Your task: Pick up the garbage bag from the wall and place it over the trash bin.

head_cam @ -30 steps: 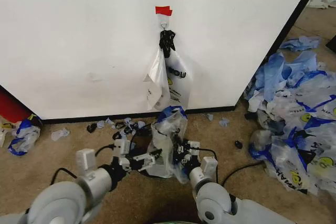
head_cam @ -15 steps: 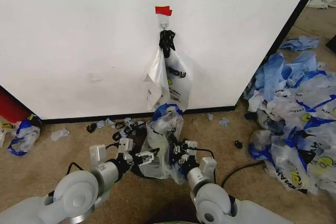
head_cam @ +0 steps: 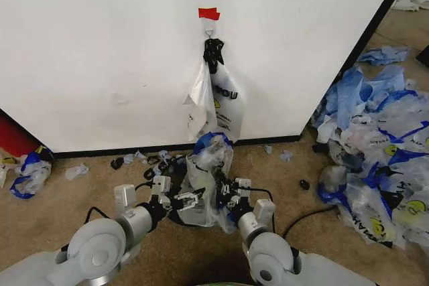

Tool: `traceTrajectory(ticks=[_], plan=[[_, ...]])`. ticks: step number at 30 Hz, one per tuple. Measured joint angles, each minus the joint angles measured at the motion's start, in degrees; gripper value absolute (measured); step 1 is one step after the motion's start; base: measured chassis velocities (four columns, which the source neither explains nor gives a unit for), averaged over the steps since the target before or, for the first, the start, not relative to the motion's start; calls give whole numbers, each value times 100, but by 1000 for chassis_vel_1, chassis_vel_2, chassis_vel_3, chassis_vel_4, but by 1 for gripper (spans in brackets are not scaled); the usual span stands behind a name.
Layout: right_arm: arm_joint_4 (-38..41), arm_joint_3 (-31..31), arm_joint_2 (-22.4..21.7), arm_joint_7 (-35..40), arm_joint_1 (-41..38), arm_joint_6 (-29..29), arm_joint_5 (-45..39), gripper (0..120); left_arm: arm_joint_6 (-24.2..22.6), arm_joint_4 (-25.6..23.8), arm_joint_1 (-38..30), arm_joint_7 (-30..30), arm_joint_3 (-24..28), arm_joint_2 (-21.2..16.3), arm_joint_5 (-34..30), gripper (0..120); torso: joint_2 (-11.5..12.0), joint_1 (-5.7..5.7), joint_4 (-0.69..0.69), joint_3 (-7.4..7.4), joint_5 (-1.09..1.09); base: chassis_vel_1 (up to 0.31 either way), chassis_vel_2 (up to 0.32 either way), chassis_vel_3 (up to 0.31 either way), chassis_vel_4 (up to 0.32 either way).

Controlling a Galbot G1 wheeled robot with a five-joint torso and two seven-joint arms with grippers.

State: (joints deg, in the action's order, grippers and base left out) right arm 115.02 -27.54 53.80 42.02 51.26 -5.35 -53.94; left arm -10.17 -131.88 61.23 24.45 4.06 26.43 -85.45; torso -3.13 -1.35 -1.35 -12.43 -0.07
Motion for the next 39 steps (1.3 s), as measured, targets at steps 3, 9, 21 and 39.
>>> traceTrajectory(ticks=[3, 9, 21, 39], plan=[[0, 6, -2, 9, 2, 23, 3, 0, 0, -133, 3, 70, -3, -1, -192, 96, 0, 0, 0, 0, 1, 0, 0, 0, 0], [-1, -21, -5, 16, -39, 32, 2, 0, 41, -155, -229, 15, 115, 92, -522, 100, 0, 0, 0, 0, 0, 0, 0, 0, 0], [42, -33, -106, 35, -88, 36, -25, 0, 49, 129, -273, -72, 288, 231, -543, 100, 0, 0, 0, 0, 0, 0, 0, 0, 0], [-5, -18, -117, 40, -80, 38, -24, 0, 11, 325, -247, -68, 412, 551, -491, 100, 0, 0, 0, 0, 0, 0, 0, 0, 0]])
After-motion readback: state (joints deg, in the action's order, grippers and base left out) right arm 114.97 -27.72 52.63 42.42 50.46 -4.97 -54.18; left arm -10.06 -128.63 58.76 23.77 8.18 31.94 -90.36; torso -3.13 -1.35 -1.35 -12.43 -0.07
